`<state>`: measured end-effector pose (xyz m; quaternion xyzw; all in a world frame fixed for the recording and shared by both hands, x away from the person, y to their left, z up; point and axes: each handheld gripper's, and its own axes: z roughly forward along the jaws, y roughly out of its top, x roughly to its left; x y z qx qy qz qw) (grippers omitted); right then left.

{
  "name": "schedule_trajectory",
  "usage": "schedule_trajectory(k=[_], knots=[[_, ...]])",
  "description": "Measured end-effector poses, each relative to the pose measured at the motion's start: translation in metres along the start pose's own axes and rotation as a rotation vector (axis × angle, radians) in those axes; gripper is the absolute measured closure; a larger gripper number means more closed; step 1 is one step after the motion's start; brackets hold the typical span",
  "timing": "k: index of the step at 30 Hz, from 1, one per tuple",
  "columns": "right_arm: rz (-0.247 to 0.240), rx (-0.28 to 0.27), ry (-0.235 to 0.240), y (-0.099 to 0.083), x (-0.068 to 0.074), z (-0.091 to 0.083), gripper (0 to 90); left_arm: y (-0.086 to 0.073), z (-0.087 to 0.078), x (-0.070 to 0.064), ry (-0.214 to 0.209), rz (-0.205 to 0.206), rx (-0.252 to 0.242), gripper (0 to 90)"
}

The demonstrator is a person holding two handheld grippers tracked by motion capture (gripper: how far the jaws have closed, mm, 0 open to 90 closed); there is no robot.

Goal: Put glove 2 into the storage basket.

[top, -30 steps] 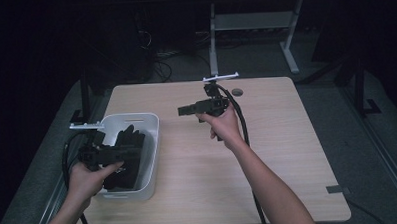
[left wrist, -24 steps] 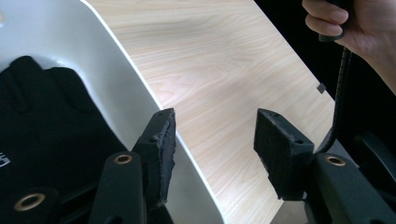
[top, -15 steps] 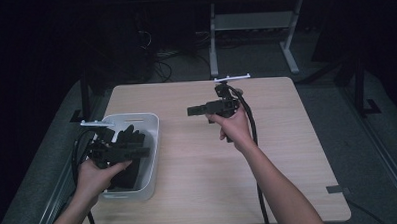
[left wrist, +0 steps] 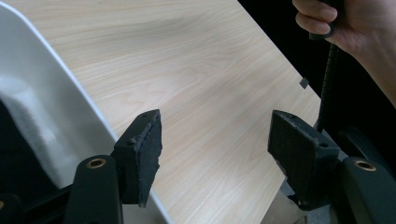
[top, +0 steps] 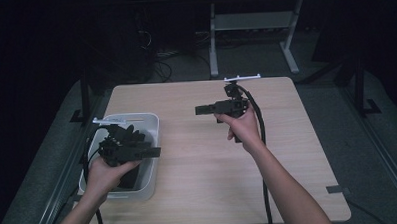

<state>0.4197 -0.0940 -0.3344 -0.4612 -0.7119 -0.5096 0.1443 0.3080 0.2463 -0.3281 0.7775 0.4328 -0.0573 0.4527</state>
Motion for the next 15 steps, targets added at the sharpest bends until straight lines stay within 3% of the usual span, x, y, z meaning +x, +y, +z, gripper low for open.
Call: schedule_trajectory(k=[15], knots=[[0.022,-0.035,-0.023,-0.008,-0.015,-0.031,44.3,0.007,0.020,-0.010,-0.027,0.011,0.014,30.4]])
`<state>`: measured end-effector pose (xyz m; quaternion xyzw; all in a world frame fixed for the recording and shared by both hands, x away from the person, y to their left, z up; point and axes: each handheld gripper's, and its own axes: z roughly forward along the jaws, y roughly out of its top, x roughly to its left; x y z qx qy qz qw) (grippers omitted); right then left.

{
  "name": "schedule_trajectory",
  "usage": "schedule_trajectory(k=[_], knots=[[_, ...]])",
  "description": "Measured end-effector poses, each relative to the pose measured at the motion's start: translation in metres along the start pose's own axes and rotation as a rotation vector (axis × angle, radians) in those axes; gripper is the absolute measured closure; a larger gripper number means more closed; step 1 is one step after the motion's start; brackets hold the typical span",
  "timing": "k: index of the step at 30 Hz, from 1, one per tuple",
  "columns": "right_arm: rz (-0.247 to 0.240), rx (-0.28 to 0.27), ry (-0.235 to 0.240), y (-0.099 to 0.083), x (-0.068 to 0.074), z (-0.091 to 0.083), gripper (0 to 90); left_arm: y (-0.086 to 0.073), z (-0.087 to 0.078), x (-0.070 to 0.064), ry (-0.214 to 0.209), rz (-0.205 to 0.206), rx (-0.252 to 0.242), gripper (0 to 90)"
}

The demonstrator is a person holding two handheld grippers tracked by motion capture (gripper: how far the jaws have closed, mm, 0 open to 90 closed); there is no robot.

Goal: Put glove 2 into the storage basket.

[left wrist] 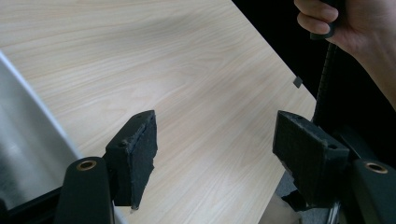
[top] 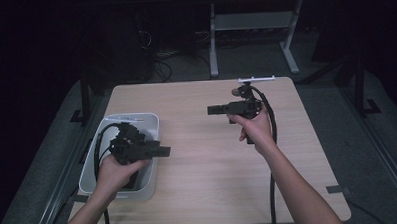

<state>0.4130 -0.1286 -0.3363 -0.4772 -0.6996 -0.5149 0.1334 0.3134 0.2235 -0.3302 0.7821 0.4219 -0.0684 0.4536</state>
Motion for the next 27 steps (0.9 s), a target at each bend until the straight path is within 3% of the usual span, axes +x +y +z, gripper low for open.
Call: schedule_trajectory(k=[27], knots=[[0.064,-0.055,-0.055,-0.028,-0.039,-0.052,42.0,0.013,0.040,-0.027,-0.070,0.052,0.040,28.0]])
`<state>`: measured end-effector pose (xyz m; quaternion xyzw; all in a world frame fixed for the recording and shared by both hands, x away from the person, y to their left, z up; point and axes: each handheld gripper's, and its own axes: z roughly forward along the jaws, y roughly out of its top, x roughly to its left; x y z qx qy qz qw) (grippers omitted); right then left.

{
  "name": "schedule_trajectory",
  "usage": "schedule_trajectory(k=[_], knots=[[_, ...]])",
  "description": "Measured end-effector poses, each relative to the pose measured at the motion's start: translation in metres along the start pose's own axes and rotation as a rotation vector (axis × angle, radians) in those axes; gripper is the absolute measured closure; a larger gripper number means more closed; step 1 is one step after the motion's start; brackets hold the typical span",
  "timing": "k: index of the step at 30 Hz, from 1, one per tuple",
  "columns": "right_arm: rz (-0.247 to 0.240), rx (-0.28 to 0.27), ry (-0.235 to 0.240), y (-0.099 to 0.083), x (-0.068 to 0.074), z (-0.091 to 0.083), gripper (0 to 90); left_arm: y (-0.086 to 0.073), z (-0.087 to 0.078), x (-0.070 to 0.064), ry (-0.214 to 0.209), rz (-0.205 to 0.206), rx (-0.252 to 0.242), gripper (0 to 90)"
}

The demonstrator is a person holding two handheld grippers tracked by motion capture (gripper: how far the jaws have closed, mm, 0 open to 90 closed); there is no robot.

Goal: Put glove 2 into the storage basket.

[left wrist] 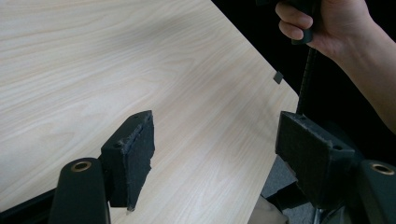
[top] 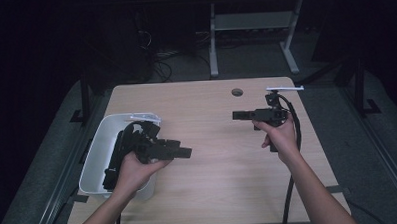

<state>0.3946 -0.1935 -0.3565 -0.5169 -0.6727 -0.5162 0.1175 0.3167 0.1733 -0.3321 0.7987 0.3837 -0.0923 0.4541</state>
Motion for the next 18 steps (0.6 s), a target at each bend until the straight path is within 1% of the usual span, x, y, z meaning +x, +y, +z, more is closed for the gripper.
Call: schedule_trajectory(k=[2,5,6,9,16,18], knots=[[0.004,-0.004,-0.002,-0.002,-0.003,-0.003,41.9,0.000,0.003,-0.002,0.000,-0.001,-0.002,28.0],[0.012,-0.006,-0.010,-0.007,-0.008,-0.008,41.8,0.001,0.007,-0.005,-0.004,0.012,0.006,27.9],[0.018,-0.005,-0.011,-0.008,-0.010,-0.009,41.5,0.001,0.009,-0.006,-0.006,0.009,0.008,28.0],[0.029,-0.009,-0.018,-0.012,-0.014,-0.015,41.6,0.001,0.014,-0.009,-0.012,0.019,0.013,27.8],[0.043,-0.018,-0.031,-0.022,-0.023,-0.026,41.4,0.000,0.025,-0.015,-0.024,0.039,0.022,27.6],[0.050,-0.021,-0.033,-0.024,-0.025,-0.029,41.4,-0.001,0.029,-0.017,-0.028,0.035,0.025,27.6]])
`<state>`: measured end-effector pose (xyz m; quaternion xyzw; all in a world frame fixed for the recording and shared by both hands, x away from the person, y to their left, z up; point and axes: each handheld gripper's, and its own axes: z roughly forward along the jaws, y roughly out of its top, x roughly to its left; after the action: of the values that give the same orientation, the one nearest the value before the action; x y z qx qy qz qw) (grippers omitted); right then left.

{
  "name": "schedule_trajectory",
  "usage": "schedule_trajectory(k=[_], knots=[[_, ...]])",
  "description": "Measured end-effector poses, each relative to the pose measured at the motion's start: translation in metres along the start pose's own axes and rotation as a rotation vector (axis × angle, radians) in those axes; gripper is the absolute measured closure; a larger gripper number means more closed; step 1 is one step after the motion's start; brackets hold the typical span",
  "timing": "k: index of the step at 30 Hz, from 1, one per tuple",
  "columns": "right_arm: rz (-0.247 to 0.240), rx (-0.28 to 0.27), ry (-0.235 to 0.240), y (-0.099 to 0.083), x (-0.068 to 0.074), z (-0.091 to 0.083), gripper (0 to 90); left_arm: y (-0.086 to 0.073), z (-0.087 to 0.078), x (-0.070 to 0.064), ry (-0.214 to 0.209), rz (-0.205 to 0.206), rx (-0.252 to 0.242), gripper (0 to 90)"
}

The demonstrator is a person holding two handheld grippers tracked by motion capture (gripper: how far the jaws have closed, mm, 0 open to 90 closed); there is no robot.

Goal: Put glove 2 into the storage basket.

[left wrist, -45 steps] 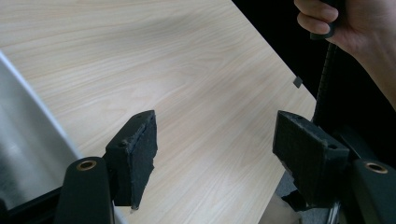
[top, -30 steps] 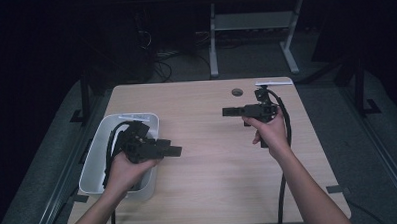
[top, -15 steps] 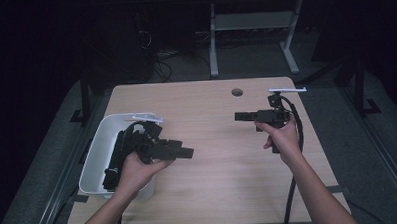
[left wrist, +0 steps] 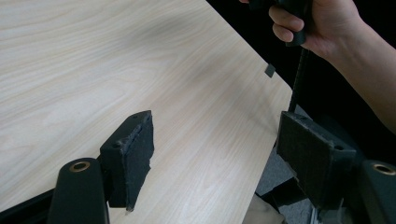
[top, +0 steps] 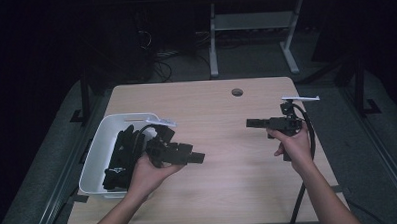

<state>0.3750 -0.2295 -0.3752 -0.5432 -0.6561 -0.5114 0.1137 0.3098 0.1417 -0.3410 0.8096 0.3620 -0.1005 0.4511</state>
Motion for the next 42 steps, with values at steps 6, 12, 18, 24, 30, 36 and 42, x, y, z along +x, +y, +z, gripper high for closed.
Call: schedule_trajectory(k=[6,12,18,24,30,36,42], knots=[[0.009,-0.003,-0.010,-0.008,-0.008,-0.008,41.1,-0.001,0.010,-0.005,-0.011,-0.003,0.009,27.3],[0.022,-0.007,-0.012,-0.016,-0.016,-0.015,41.1,-0.004,0.021,-0.009,-0.018,-0.001,0.022,27.3],[0.029,-0.007,-0.016,-0.025,-0.023,-0.020,40.9,-0.010,0.031,-0.011,-0.022,0.006,0.029,27.4],[0.039,-0.002,-0.018,-0.033,-0.030,-0.022,40.4,-0.018,0.039,-0.011,-0.034,0.001,0.030,27.4],[0.052,0.007,-0.024,-0.041,-0.038,-0.023,40.1,-0.023,0.046,-0.010,-0.038,0.002,0.028,27.4],[0.068,0.010,-0.019,-0.052,-0.048,-0.026,39.9,-0.029,0.055,-0.011,-0.032,0.009,0.032,27.3],[0.074,0.010,-0.023,-0.063,-0.057,-0.034,39.8,-0.036,0.065,-0.011,-0.034,0.011,0.061,27.4]])
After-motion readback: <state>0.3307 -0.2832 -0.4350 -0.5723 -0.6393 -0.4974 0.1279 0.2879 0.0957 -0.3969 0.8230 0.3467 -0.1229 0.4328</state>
